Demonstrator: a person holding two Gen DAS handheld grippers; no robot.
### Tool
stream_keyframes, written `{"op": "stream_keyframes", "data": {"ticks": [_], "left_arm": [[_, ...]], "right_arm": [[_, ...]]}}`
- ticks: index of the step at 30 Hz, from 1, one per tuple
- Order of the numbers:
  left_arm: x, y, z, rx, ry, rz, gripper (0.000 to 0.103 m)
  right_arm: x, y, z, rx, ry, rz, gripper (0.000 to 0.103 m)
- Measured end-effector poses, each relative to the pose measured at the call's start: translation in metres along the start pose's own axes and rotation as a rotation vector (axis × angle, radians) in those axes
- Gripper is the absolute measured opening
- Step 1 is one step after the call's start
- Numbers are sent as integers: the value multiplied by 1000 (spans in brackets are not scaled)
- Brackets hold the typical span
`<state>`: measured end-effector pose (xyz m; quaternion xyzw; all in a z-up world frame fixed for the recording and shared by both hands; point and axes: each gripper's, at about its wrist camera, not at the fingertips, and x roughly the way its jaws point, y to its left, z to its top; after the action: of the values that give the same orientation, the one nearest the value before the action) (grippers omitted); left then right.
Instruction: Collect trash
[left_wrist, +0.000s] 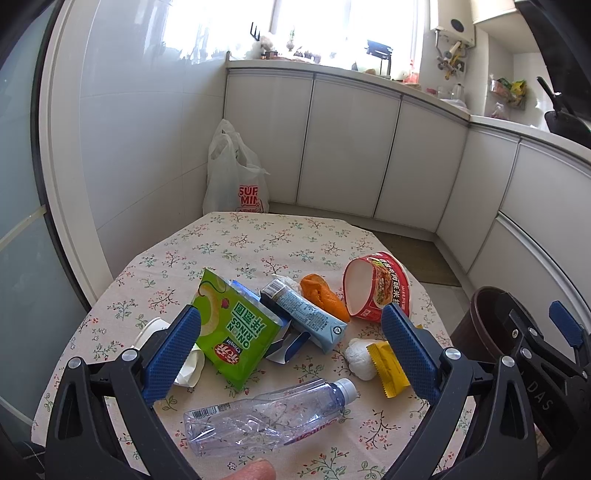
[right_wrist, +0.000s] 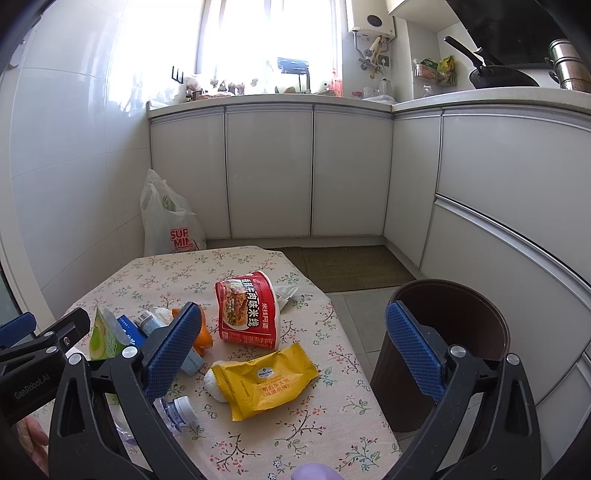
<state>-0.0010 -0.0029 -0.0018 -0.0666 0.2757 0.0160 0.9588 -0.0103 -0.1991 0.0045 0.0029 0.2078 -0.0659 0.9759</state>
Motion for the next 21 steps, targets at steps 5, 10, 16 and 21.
{"op": "stream_keyframes", "data": {"ticks": [5, 10, 16, 21], "left_arm": [[0, 0, 0, -1, 2, -1, 95], [0, 0, 0, -1, 1, -1, 95], [1, 1, 0, 0, 3, 0, 95], [1, 1, 0, 0, 5, 0, 95]], "right_arm": [[0, 0, 0, -1, 0, -1, 96], [0, -1, -1, 0, 1, -1, 96], [1, -1, -3, 1, 3, -3, 96], [2, -1, -3, 1, 3, -3, 96]]}}
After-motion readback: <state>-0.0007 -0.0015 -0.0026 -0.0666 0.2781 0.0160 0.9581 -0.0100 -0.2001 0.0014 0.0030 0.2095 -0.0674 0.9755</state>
